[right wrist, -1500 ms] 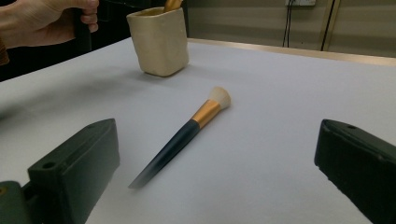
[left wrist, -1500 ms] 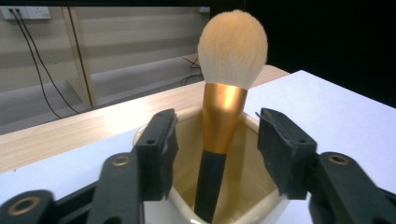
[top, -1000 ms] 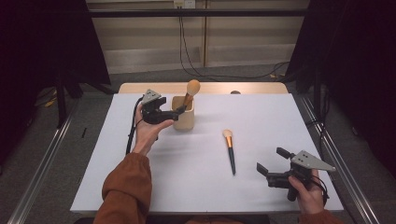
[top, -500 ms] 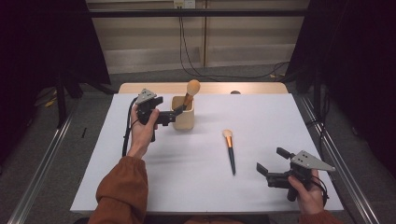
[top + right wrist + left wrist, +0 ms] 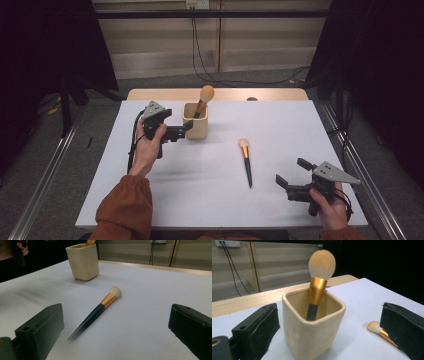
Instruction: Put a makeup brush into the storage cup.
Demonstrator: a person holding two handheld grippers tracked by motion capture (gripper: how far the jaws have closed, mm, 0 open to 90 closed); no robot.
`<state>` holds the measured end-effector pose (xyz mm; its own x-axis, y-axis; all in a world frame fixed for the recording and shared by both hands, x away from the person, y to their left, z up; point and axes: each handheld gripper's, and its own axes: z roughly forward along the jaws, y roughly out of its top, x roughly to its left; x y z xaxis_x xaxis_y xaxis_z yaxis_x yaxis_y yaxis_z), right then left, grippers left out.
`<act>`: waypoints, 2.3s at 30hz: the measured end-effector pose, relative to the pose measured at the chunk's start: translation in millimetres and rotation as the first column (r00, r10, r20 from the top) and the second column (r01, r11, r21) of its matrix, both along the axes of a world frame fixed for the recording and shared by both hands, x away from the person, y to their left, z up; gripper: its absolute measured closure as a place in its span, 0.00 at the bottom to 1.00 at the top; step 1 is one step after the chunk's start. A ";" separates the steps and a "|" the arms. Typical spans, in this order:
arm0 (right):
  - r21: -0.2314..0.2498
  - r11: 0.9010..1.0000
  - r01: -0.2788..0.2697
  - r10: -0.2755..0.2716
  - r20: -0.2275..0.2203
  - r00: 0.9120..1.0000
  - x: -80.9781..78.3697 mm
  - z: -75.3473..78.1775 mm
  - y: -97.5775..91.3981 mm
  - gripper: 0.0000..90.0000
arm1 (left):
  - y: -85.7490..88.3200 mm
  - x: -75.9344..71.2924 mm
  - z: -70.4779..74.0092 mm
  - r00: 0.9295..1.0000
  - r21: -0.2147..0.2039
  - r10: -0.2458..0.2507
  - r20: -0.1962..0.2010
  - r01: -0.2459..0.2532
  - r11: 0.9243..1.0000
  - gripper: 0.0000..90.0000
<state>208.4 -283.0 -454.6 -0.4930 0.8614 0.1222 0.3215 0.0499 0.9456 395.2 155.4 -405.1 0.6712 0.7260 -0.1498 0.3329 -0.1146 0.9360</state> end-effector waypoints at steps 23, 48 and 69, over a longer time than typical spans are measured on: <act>-0.003 1.000 0.005 -0.005 0.001 1.000 -0.8 0.2 0.2 0.00 | 42.0 -48.7 -6.7 0.998 0.038 0.042 0.043 -0.044 0.998 0.03; -0.002 1.000 0.013 -0.013 -0.001 1.000 0.2 -0.2 -0.1 0.00 | 72.3 -100.4 -11.6 0.996 0.046 0.087 0.033 -0.088 0.995 0.03; -0.005 1.000 0.021 -0.021 -0.001 1.000 -1.2 -0.2 -1.3 0.00 | 95.2 -136.1 -23.6 0.993 0.023 0.112 0.039 -0.113 0.993 0.03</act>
